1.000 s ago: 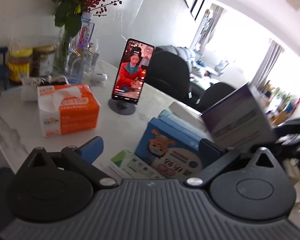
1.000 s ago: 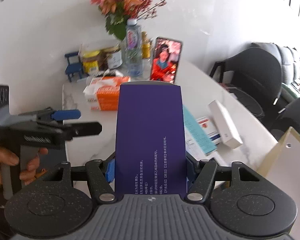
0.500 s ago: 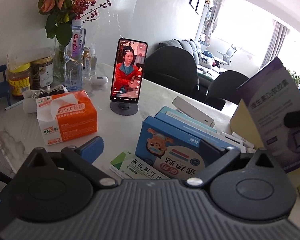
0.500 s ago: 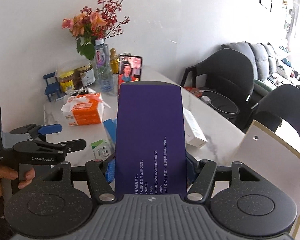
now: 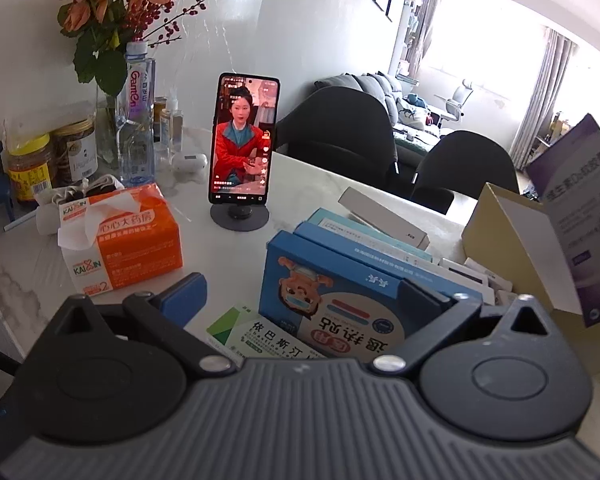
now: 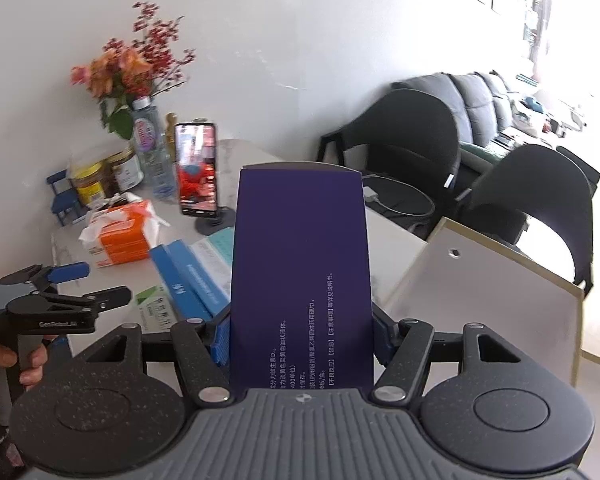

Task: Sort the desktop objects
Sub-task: 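Lift the purple box and carry it over the beige cardboard box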

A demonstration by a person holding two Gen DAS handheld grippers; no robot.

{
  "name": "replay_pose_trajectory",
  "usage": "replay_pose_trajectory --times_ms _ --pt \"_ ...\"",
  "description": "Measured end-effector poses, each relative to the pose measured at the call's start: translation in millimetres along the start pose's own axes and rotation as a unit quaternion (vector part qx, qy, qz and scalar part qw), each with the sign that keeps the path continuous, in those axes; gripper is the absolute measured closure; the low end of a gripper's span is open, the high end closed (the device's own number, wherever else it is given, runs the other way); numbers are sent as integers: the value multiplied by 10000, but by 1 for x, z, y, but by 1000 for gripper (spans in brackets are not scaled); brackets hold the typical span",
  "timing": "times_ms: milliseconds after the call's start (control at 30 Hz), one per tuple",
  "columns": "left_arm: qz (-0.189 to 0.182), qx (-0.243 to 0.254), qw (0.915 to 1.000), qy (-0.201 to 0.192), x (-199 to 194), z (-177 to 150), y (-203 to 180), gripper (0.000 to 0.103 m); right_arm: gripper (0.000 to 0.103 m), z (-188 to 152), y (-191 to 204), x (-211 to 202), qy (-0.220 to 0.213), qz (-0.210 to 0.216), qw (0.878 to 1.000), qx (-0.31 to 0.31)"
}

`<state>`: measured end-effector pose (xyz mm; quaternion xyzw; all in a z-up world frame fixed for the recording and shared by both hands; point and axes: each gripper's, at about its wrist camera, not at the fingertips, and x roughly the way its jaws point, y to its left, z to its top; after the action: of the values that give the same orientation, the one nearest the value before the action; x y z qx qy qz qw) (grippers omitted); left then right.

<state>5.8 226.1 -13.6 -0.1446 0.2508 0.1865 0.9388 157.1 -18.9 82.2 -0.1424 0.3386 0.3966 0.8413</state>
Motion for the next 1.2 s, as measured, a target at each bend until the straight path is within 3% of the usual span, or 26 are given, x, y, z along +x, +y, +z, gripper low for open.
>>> replay_pose_trajectory --times_ms 533,1200 --pt "-372 -332 9983 -287 13 -4 -14 0 36 -26 -85 -15 15 -780 9935 826" --pt "-367 -489 9968 -519 26 0 -17 0 36 -38 -160 44 577 -1365 9789 1408"
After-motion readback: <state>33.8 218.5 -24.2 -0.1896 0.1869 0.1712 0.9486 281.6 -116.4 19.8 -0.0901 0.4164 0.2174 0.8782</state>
